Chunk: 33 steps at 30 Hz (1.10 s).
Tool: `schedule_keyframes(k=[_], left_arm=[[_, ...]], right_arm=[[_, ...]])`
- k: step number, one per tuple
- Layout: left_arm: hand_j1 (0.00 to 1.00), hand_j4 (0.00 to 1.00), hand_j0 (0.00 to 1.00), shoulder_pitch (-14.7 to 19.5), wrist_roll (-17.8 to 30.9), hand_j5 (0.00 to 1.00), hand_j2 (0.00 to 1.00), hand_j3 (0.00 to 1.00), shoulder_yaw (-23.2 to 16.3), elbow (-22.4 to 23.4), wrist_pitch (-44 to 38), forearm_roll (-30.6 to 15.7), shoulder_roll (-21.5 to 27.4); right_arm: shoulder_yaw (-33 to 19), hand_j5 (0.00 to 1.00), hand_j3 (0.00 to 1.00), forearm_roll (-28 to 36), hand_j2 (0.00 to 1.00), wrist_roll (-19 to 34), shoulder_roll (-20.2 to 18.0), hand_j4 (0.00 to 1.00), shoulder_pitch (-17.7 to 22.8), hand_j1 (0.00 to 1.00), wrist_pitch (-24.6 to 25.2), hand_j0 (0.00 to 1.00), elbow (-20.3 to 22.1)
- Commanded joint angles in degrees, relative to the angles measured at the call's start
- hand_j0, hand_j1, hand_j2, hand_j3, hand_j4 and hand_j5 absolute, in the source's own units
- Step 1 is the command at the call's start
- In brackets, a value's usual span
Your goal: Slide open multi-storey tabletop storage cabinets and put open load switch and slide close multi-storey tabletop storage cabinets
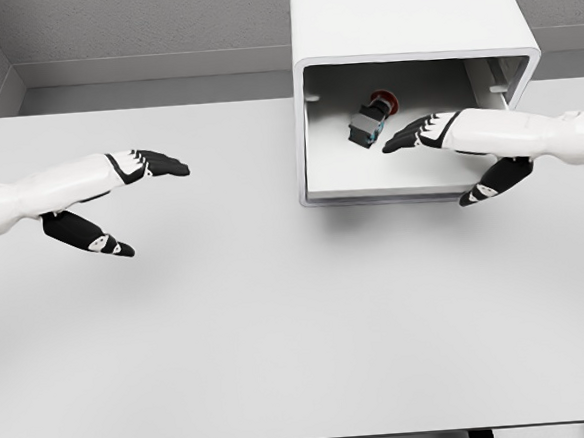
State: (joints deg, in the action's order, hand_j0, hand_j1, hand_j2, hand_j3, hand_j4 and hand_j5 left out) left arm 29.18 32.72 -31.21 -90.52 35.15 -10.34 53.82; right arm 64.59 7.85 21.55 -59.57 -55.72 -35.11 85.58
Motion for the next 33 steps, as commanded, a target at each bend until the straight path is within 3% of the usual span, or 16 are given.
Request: schedule_keyframes(k=[1,10,13,17,22,25,27,28,33], left_arm=[[1.00,1.00,1.00,0.00,-0.02,1.00,1.00,1.00,0.01,-0.01,-0.15,-0.03,0.15],[1.00,1.00,1.00,-0.09,-0.02,1.00,1.00,1.00,-0.61,-0.19,-0.15,-0.03,-0.03],[1.00,1.00,1.00,-0.17,-0.02,1.00,1.00,1.00,-0.61,-0.19,-0.15,2.70,-0.12],[1.00,1.00,1.00,-0.53,-0.02,1.00,1.00,1.00,-0.17,-0.19,-0.15,2.70,0.15],[1.00,1.00,1.00,-0.62,0.24,1.00,1.00,1.00,-0.08,-0.19,-0.15,2.70,-0.03],[1.00,1.00,1.00,-0.62,0.24,1.00,1.00,1.00,-0.08,-0.19,-0.15,2.70,0.15],[1.00,1.00,1.00,-0.70,0.24,1.00,1.00,1.00,-0.08,-0.19,-0.15,2.70,0.32],[1.00,1.00,1.00,-0.79,0.24,1.00,1.00,1.00,-0.08,-0.19,-0.15,2.70,0.32],[1.00,1.00,1.00,-0.97,0.33,1.00,1.00,1.00,0.01,-0.10,-0.15,2.96,0.41]], right_arm=[[-0.07,1.00,1.00,0.41,1.00,0.16,0.24,1.00,-0.09,1.00,0.11,1.00,-0.50],[-0.07,1.00,1.00,0.41,1.00,0.60,2.18,1.00,-0.88,1.00,0.11,1.00,-3.40],[-0.07,1.00,1.00,0.41,1.00,0.69,2.70,1.00,-1.49,1.00,0.11,1.00,-4.28],[-0.07,1.00,1.00,0.41,1.00,2.09,4.72,1.00,-1.67,1.00,0.11,1.00,-6.65],[-0.87,1.00,1.00,0.59,1.00,4.29,9.47,1.00,-2.46,1.00,0.11,1.00,-12.89],[-1.13,1.00,1.00,0.50,1.00,5.08,9.65,1.00,-2.55,1.00,0.11,1.00,-13.07],[-2.18,1.00,1.00,0.50,1.00,4.91,8.24,1.00,-2.46,1.00,0.11,1.00,-12.19],[-2.45,1.00,1.00,0.59,1.00,4.82,6.05,1.00,-2.46,1.00,0.11,1.00,-9.47],[-1.83,1.00,1.00,2.08,1.00,4.47,-3.62,1.00,-2.20,1.00,0.11,1.00,8.72]])
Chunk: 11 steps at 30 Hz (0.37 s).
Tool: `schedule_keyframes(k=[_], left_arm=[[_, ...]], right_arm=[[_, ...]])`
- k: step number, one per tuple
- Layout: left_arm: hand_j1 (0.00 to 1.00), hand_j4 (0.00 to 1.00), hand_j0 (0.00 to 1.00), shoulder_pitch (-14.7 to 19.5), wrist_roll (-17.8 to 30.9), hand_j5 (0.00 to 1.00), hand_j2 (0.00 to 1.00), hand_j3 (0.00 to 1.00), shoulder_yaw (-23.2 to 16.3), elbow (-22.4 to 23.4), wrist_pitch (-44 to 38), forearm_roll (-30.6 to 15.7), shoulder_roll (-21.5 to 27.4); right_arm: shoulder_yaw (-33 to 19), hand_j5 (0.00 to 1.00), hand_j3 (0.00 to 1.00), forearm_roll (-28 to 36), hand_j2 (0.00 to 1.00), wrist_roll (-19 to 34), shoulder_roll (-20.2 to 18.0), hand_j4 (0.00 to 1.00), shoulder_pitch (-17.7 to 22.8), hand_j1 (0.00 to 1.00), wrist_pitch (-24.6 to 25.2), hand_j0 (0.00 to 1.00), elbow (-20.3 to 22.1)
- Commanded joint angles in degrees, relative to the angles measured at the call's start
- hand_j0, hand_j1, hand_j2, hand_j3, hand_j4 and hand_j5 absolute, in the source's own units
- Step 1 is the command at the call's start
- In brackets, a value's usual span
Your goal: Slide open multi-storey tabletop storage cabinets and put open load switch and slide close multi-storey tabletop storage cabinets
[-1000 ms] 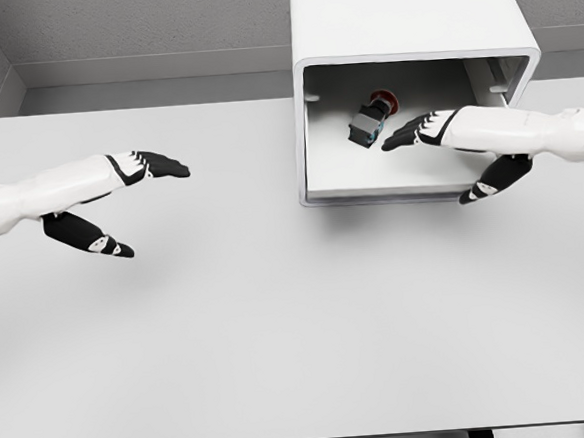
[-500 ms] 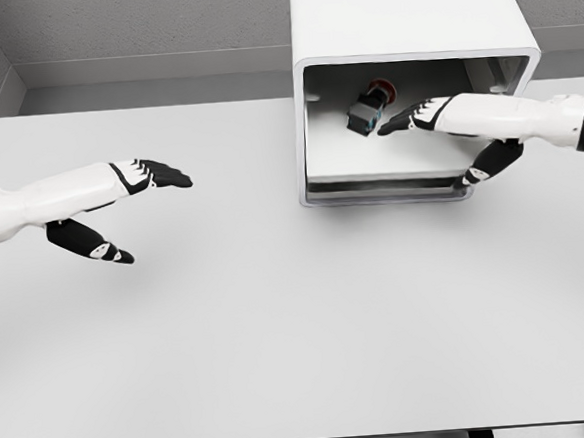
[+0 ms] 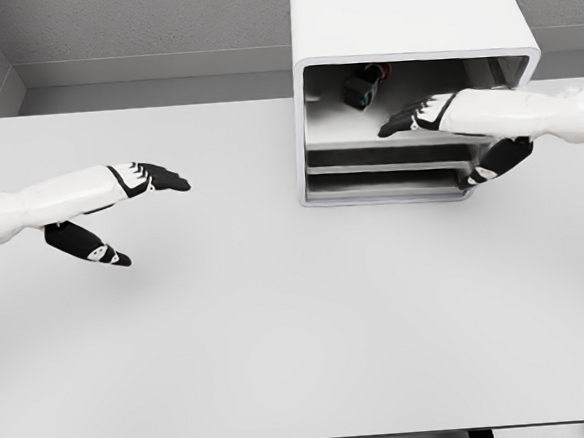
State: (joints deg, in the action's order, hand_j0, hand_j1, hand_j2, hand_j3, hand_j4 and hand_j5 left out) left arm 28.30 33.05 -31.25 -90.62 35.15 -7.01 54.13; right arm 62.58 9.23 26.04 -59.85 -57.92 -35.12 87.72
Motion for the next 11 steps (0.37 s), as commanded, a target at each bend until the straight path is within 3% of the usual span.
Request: schedule_keyframes(k=[1,4,6,8,11], left_arm=[[1.00,1.00,1.00,0.00,0.00,1.00,1.00,1.00,0.13,-0.08,-0.15,-0.38,-0.16],[1.00,1.00,1.00,0.00,-0.09,1.00,1.00,1.00,0.13,0.27,-0.15,-0.46,-0.34],[1.00,1.00,1.00,-0.09,0.00,1.00,1.00,1.00,0.13,0.10,-0.15,-0.38,-0.34],[1.00,1.00,1.00,-0.09,0.00,1.00,1.00,1.00,0.05,0.01,-0.15,-0.38,-0.34],[1.00,1.00,1.00,-0.26,0.00,1.00,1.00,1.00,0.05,-0.08,-0.15,-0.38,-0.34]], right_arm=[[1.49,1.00,1.00,0.61,1.00,-0.20,-5.37,1.00,0.09,1.00,0.12,1.00,8.52],[3.60,1.00,1.00,0.00,1.00,0.15,-8.71,1.00,0.61,1.00,0.12,1.00,8.96],[5.44,1.00,1.00,-0.09,1.00,0.50,-13.80,1.00,0.79,1.00,0.12,1.00,9.14],[6.67,1.00,1.00,-0.18,1.00,0.76,-21.45,1.00,2.37,1.00,0.12,1.00,9.05],[7.99,1.00,1.00,-0.09,1.00,1.90,-24.97,1.00,2.55,1.00,0.12,1.00,8.79]])
